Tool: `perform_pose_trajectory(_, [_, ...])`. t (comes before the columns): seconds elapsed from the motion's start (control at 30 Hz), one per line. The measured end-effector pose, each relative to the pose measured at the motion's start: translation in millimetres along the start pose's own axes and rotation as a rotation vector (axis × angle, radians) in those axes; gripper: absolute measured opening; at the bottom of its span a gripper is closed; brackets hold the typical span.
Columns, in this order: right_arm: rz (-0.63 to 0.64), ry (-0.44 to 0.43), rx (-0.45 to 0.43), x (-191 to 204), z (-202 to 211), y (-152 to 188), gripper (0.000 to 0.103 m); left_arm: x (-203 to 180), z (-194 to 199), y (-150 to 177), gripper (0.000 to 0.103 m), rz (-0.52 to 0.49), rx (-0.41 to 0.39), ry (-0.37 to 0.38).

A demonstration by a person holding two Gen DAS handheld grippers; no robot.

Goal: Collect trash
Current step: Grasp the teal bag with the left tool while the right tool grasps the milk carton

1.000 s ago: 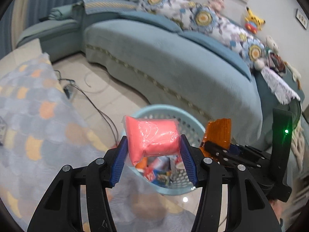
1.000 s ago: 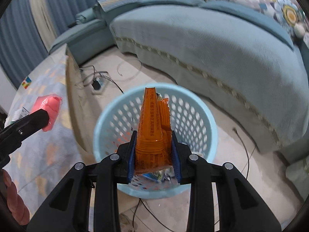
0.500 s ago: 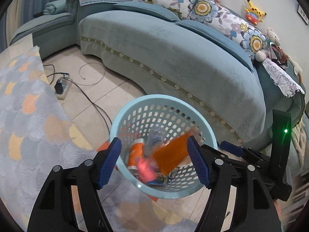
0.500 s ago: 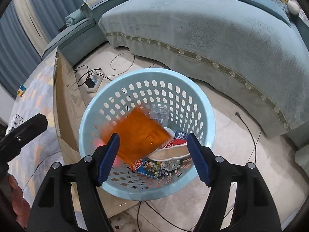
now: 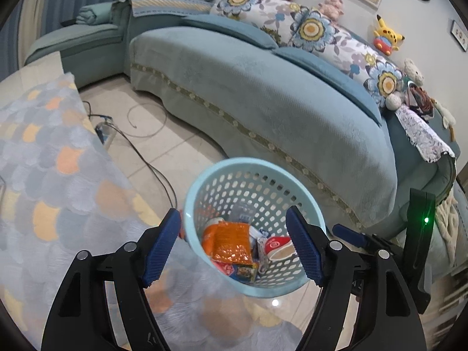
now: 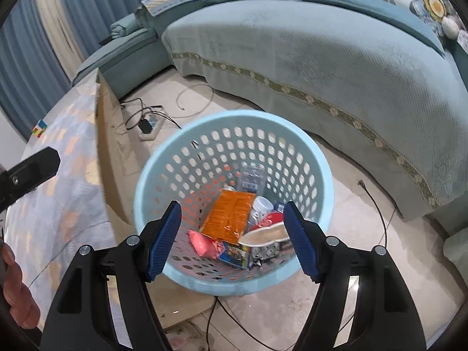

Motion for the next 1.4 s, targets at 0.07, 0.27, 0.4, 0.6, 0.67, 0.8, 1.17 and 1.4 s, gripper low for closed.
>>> perform_pose_trajectory(0.07, [0.013,-0.019,-0.028,13,7,-8,0.068,7,16,-11,0.072,-0.003,-0.031,-0.010])
perform_pose_trajectory(0.27, [0.086,-0.113,-0.095,74,22,-32,0.073,54,70,-39,0.072,0.034,-0.131,-0.076])
perform_pose_trajectory(0.4, [0.174,-0.200,-0.139,137,34,-43,0.076,99,107,-51,0.072,0.110,-0.188,-0.124])
perform_pose_trajectory(0.6, [0.288,-0.321,-0.161,226,43,-44,0.082,176,163,-55,0.072,0.155,-0.254,-0.267])
perform_pose_trajectory(0.67, [0.319,-0.362,-0.160,250,44,-41,0.083,210,181,-51,0.072,0.150,-0.261,-0.343])
perform_pose_trajectory(0.8, [0.374,-0.413,-0.167,298,37,-38,0.086,276,210,-40,0.073,0.229,-0.275,-0.449])
perform_pose_trajectory(1.17, [0.496,-0.503,-0.113,399,-11,-15,0.093,423,209,0,0.081,0.334,-0.187,-0.614])
perform_pose_trajectory(1.4, [0.522,-0.546,-0.066,439,-47,-6,0.093,451,173,10,0.080,0.299,-0.080,-0.623])
Point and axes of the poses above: each gripper's, at about its wrist camera, not at the fingertips, and z roughly against the way its jaws point, x to its left, y to its underside, the point moved 10 cm from there along -z, roughly the way its jaws point, and after that the axes turned 11 degrees about -x, right-handed, at the moved point
